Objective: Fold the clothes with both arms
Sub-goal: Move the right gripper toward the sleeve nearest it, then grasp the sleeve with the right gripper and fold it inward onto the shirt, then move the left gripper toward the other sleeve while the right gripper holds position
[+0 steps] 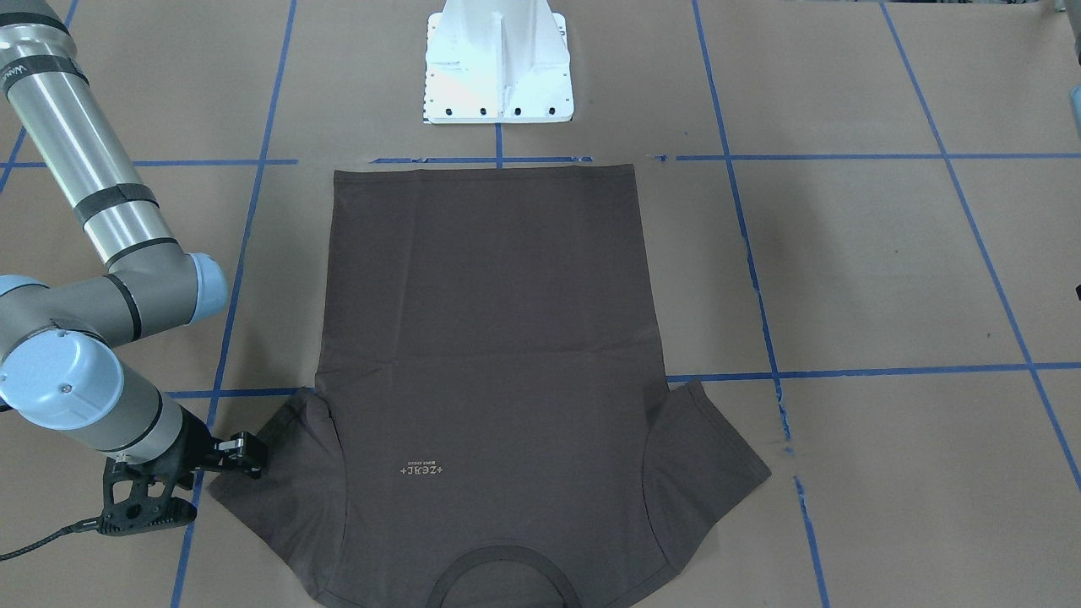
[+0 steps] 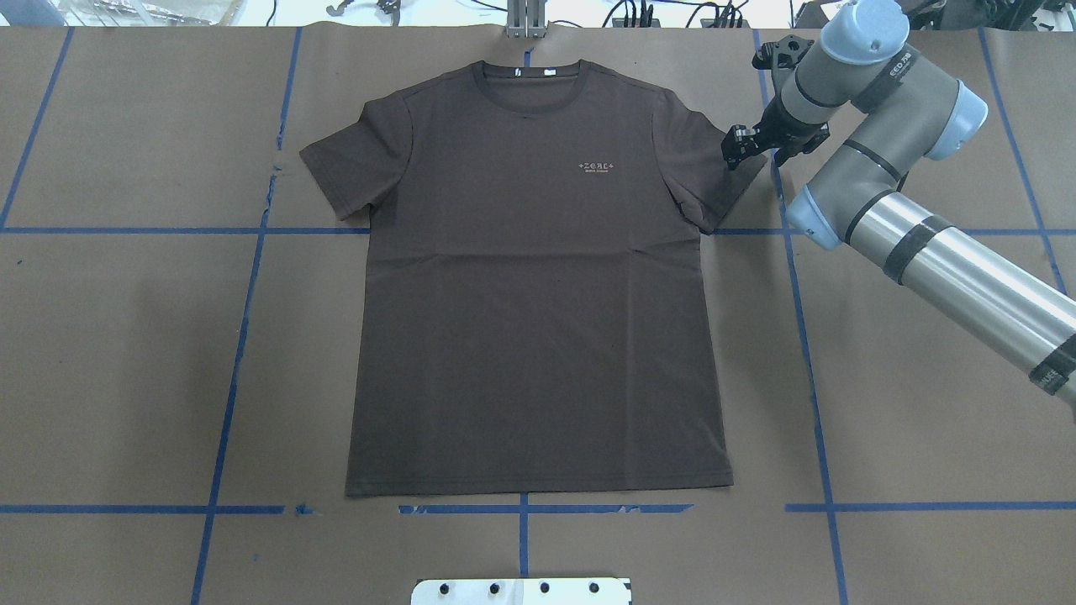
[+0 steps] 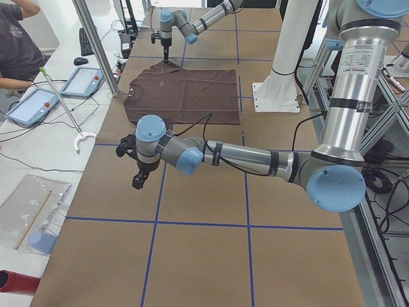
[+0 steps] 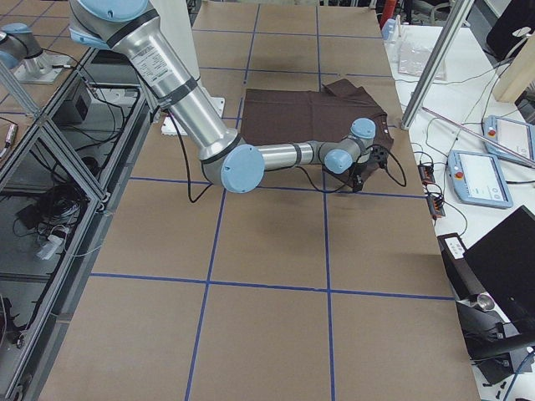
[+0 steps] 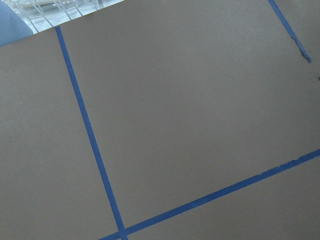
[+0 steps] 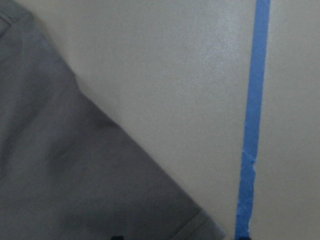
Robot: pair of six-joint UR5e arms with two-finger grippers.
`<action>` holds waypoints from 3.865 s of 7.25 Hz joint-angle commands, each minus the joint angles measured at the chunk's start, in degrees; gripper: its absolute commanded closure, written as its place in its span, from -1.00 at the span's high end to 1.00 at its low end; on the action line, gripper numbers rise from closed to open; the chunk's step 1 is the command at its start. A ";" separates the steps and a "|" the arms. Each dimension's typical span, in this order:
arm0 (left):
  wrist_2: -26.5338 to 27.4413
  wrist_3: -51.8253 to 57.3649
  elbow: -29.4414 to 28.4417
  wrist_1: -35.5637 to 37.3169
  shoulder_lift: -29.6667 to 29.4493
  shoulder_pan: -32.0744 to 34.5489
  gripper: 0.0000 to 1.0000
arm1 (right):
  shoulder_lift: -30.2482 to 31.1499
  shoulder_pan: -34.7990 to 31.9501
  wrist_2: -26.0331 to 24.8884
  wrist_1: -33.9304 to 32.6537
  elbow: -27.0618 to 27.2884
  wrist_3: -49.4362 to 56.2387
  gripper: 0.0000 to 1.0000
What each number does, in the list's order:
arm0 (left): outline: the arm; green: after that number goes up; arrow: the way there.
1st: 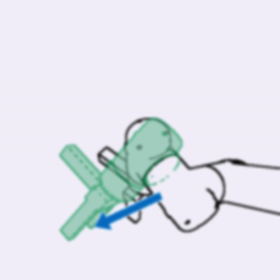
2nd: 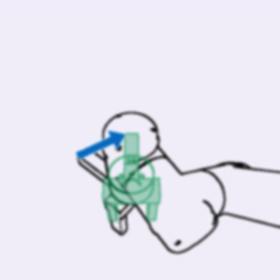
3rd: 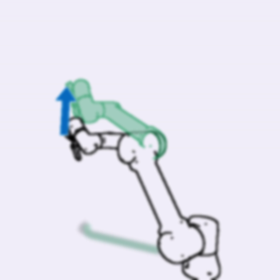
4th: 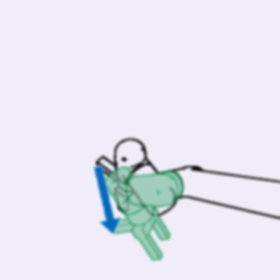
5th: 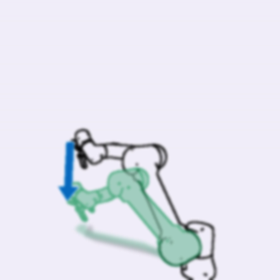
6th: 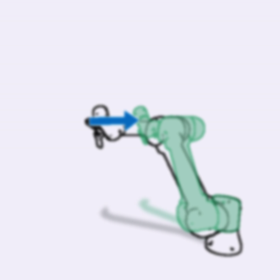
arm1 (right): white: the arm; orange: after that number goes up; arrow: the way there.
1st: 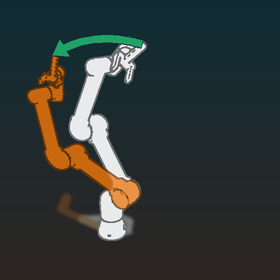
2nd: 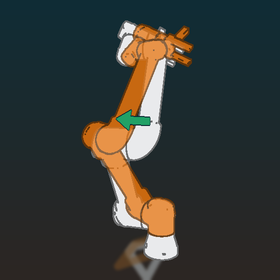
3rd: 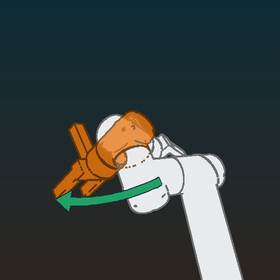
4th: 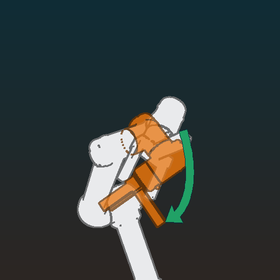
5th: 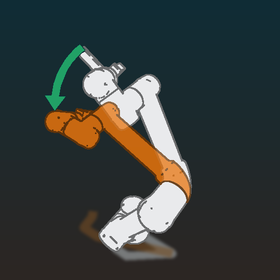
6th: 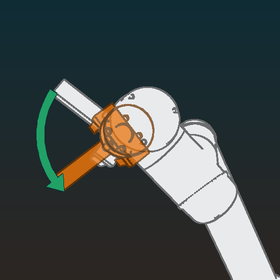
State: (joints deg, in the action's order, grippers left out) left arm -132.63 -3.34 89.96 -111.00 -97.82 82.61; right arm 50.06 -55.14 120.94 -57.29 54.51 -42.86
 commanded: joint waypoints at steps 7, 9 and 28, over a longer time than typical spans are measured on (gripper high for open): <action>0.00 -0.09 0.04 0.00 -0.09 0.01 1.00 | -4.78 0.29 -0.01 -0.36 3.05 -2.30 -1.00; 0.00 0.17 0.13 0.09 -0.18 0.01 1.00 | -9.17 4.57 -2.62 -0.54 3.15 -5.47 -1.00; 37.53 -60.56 -24.81 -25.65 -26.27 -35.50 1.00 | 2.32 2.84 3.42 -27.26 29.78 -10.84 1.00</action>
State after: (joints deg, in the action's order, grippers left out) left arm -95.89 -63.78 68.11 -135.34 -122.58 47.62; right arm 52.33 -52.36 124.51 -84.67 84.27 -53.56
